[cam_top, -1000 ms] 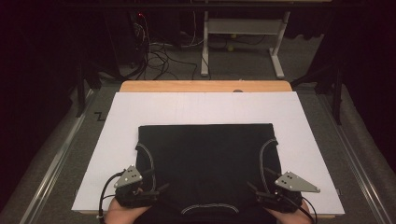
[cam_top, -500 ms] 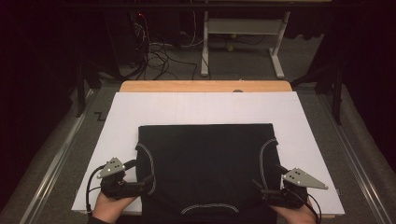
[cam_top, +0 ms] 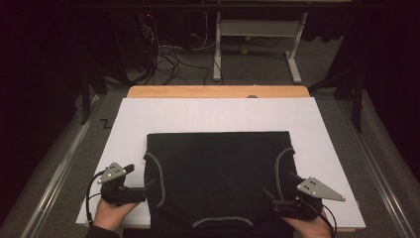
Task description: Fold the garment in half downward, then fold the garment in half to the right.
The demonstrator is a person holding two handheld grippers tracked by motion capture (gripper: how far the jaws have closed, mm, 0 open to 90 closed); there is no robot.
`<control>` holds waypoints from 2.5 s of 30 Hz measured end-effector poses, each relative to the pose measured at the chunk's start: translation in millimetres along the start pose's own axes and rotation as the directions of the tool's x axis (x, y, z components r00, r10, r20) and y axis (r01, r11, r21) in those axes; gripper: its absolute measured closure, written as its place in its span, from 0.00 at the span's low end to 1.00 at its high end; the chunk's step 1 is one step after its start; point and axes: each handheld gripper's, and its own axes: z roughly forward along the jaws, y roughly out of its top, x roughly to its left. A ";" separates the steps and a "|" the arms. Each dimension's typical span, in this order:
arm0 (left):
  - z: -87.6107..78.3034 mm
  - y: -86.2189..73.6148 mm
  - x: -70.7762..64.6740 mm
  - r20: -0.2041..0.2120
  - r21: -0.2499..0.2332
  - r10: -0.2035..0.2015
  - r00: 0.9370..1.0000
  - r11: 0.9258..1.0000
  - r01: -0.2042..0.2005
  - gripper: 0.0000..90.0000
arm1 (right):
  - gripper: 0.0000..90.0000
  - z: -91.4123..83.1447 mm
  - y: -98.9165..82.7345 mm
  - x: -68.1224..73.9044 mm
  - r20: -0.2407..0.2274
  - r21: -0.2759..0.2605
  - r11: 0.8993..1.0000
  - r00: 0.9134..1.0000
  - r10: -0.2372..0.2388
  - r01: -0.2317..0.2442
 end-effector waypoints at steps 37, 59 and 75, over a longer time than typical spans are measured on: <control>24.2 73.4 27.1 0.033 -0.049 0.009 0.999 0.999 -0.007 0.00 | 0.00 125.8 31.4 180.2 -0.332 0.023 0.974 0.921 -0.206 0.227; 42.8 98.9 35.6 0.016 -0.026 0.003 1.000 1.000 -0.003 0.00 | 0.00 116.5 42.2 198.0 -0.397 -0.003 0.975 0.895 -0.205 0.222; 62.2 80.8 61.5 -0.033 0.018 -0.068 0.997 0.997 0.069 0.00 | 0.00 130.1 37.6 208.8 -0.414 0.053 0.967 0.887 -0.206 0.249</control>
